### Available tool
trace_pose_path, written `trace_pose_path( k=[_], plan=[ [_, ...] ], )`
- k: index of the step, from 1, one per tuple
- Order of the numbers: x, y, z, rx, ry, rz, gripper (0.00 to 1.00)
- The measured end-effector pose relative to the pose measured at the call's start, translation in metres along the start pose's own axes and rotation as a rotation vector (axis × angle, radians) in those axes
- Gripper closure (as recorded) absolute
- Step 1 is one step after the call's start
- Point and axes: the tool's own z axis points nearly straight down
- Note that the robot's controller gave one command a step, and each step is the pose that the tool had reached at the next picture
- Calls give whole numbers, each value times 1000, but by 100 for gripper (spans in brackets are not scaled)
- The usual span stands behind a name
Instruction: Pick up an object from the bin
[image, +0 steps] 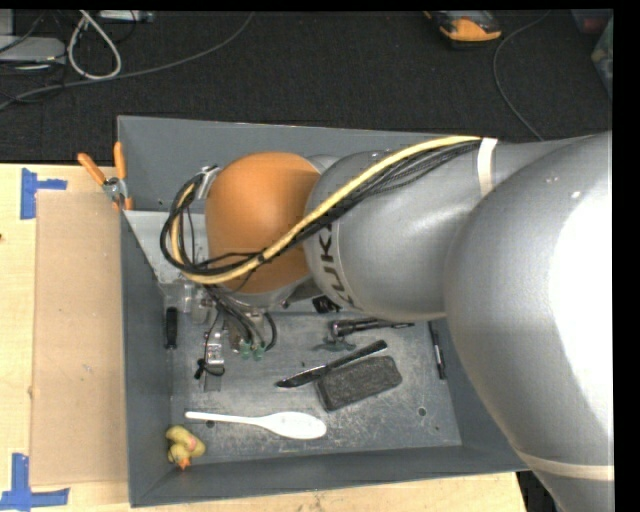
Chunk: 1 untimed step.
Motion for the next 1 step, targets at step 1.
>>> trace_pose_path(
  k=[1],
  plan=[
    [0,0,0,0,0,0,0]
  ],
)
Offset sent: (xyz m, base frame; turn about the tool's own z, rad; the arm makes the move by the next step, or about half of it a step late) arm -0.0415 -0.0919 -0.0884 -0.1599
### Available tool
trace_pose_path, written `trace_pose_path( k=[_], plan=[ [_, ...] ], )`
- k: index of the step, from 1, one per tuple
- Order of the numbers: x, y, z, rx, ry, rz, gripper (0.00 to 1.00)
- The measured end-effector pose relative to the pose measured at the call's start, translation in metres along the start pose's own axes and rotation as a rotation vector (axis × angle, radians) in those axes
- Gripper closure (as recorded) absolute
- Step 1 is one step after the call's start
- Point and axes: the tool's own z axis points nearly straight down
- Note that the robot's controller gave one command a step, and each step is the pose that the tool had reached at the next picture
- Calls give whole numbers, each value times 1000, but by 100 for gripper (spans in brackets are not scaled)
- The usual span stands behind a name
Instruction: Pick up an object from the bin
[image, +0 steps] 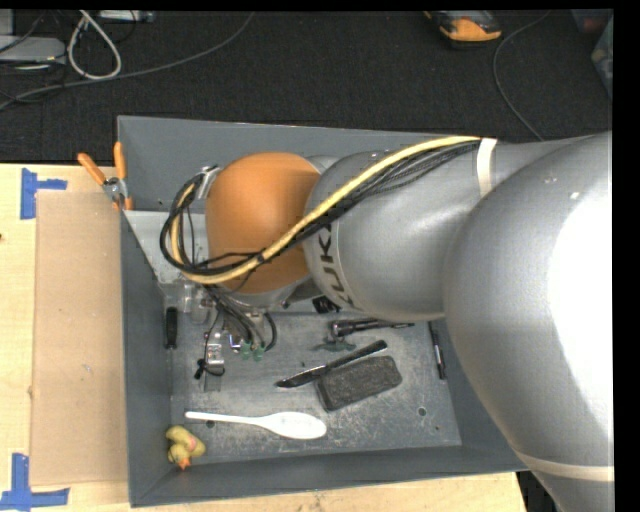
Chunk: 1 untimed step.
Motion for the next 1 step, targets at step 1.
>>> trace_pose_path(
  k=[1],
  plan=[
    [34,-73,72,0,1,-134,0]
  ],
)
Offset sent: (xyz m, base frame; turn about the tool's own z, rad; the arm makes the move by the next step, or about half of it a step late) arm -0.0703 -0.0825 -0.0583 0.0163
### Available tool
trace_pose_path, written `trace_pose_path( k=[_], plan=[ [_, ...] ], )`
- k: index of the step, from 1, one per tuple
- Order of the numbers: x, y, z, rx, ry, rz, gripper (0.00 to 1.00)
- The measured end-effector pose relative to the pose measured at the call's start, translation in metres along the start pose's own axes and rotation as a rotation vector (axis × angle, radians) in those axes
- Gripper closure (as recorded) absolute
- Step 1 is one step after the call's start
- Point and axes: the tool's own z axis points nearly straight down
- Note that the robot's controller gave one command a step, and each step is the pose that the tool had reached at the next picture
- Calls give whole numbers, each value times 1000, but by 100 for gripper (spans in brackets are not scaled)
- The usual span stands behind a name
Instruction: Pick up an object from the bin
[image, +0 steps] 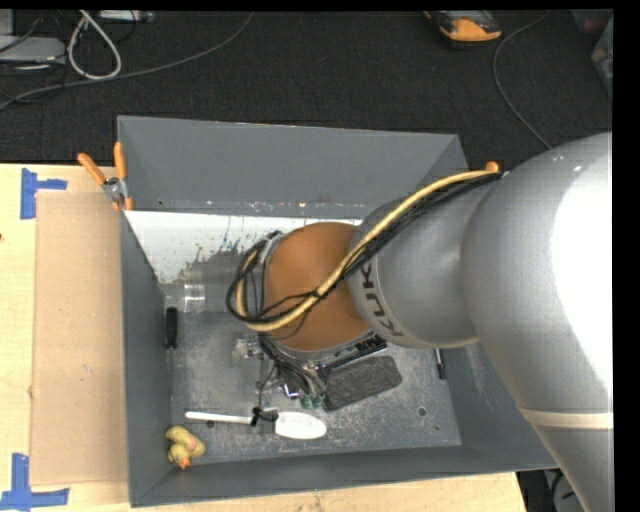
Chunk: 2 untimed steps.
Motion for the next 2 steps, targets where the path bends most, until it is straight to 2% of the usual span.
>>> trace_pose_path(
  k=[1,2],
  plan=[
    [34,-8,-6,-2,-3,146,0],
    [59,-10,-12,1,5,-22,0]
  ],
)
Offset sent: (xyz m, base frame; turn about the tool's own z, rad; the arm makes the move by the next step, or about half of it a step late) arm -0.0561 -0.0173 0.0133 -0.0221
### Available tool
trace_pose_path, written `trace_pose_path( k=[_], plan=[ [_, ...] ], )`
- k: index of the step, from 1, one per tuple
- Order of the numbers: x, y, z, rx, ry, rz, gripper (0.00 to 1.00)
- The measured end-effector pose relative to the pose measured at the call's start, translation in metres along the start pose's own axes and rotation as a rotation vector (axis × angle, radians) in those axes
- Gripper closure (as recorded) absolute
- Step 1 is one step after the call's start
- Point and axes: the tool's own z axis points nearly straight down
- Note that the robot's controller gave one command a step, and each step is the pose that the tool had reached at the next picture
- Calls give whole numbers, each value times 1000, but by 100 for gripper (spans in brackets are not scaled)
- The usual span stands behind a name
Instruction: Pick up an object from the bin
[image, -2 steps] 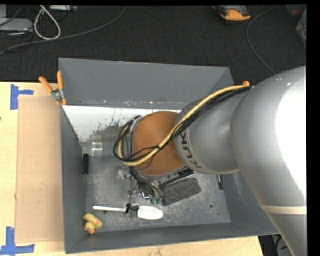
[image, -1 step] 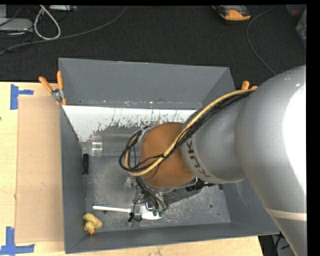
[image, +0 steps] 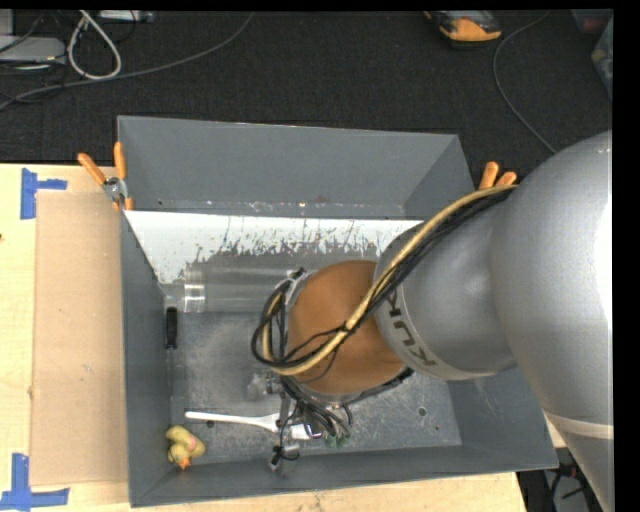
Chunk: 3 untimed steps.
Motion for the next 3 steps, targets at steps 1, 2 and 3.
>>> trace_pose_path(
  k=[1,2,3],
  plan=[
    [-6,-20,27,-4,-7,358,0],
    [2,-32,30,-3,-2,113,100],
    [2,-32,30,-3,-2,114,100]
  ],
)
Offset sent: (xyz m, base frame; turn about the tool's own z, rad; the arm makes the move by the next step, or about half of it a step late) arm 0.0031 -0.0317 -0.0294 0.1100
